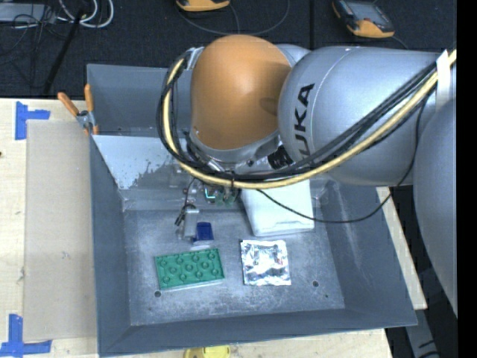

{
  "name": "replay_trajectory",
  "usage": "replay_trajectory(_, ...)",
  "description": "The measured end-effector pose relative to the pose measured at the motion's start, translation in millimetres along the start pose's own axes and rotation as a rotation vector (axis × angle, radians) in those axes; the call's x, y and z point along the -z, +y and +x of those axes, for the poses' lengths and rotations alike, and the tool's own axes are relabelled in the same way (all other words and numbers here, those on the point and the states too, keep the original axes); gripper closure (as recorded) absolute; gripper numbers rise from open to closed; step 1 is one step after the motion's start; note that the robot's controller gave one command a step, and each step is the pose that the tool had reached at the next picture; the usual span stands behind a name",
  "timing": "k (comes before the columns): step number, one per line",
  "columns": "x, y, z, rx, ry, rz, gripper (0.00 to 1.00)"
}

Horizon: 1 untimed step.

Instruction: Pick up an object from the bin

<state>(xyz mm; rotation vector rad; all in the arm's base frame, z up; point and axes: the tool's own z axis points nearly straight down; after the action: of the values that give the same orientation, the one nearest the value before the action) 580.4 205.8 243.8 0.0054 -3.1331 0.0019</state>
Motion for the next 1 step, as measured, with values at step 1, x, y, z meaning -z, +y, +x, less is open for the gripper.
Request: replay_trajectory(1,-178.4,-54.5,50.5,0.332,0.0,0.002,0.0)
